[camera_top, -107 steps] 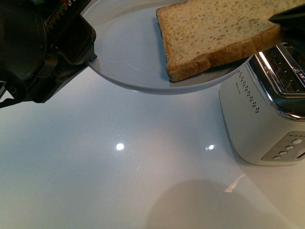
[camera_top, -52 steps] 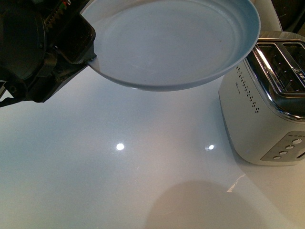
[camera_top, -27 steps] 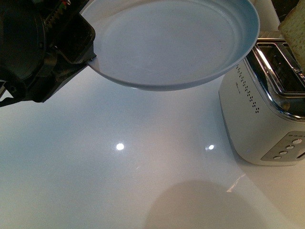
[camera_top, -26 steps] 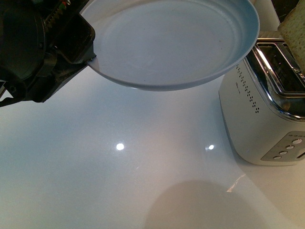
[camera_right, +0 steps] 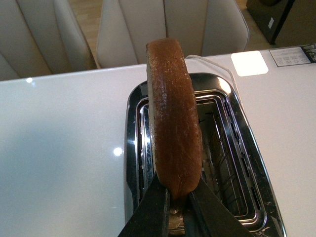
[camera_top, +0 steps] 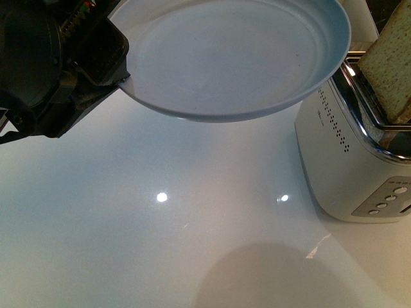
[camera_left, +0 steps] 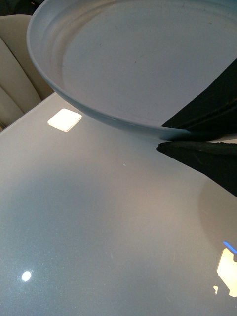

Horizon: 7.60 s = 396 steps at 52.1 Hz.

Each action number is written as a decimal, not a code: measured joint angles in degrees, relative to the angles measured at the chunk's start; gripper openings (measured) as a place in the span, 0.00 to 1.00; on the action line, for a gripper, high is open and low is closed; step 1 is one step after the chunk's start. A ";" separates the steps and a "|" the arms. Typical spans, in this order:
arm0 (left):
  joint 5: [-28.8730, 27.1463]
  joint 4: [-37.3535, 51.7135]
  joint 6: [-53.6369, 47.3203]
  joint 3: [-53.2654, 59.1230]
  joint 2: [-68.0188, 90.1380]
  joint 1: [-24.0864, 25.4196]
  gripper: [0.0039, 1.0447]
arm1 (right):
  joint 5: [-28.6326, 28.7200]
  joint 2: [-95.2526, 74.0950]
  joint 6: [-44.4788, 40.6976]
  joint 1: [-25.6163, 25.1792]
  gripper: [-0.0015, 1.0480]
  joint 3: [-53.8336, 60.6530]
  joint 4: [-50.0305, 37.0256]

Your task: Left arm holds plate, right arm toasts bread

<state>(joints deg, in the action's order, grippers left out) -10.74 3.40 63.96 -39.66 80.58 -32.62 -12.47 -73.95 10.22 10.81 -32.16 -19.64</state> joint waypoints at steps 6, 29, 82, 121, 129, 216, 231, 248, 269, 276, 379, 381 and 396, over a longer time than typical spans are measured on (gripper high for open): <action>0.00 0.00 0.00 0.00 0.00 0.00 0.03 | 0.00 -1.16 0.00 -0.22 0.03 0.00 -0.92; 0.00 0.00 0.00 0.00 0.00 0.00 0.03 | -0.87 -5.55 -0.35 -0.31 0.03 0.02 -3.80; 0.00 0.00 0.00 0.00 0.00 0.00 0.03 | 0.68 -8.00 2.67 0.28 0.71 4.17 -4.31; 0.02 0.00 0.00 0.00 -0.02 0.00 0.03 | 0.66 19.96 1.64 -1.86 0.90 14.45 3.78; 0.04 0.02 0.00 0.00 -0.11 -0.02 0.03 | 5.92 20.11 -6.16 -3.65 0.67 23.50 -21.59; 0.00 0.02 0.02 0.00 -0.20 -0.02 0.03 | 12.35 62.86 -9.92 -10.71 0.02 31.12 8.52; 0.00 0.02 0.02 0.00 -0.22 -0.02 0.03 | 12.39 73.42 -9.94 -10.71 0.02 31.12 19.45; 0.00 0.02 0.02 0.00 -0.24 -0.04 0.03 | 12.41 73.57 -10.03 -10.71 0.41 31.12 19.54; 0.00 0.02 0.02 0.00 -0.24 -0.04 0.03 | 12.41 73.59 -10.03 -10.71 0.91 31.12 19.54; -0.02 0.02 0.02 0.00 -0.24 -0.04 0.03 | 12.41 73.59 -10.03 -10.71 0.91 31.12 19.54; 7.76 52.15 -16.33 11.32 51.54 34.95 0.03 | 12.46 73.61 -10.03 -10.71 0.91 31.12 19.56; 7.76 52.48 -16.48 10.80 52.28 35.23 0.03 | 12.46 73.61 -10.03 -10.71 0.91 31.12 19.56; 7.65 54.47 -17.90 9.05 56.28 35.87 0.03 | 12.46 73.61 -10.03 -10.71 0.91 31.12 19.56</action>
<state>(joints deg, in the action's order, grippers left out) -3.09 57.87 46.06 -30.61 136.86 3.25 -0.01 -0.34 0.19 0.10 -1.04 -0.08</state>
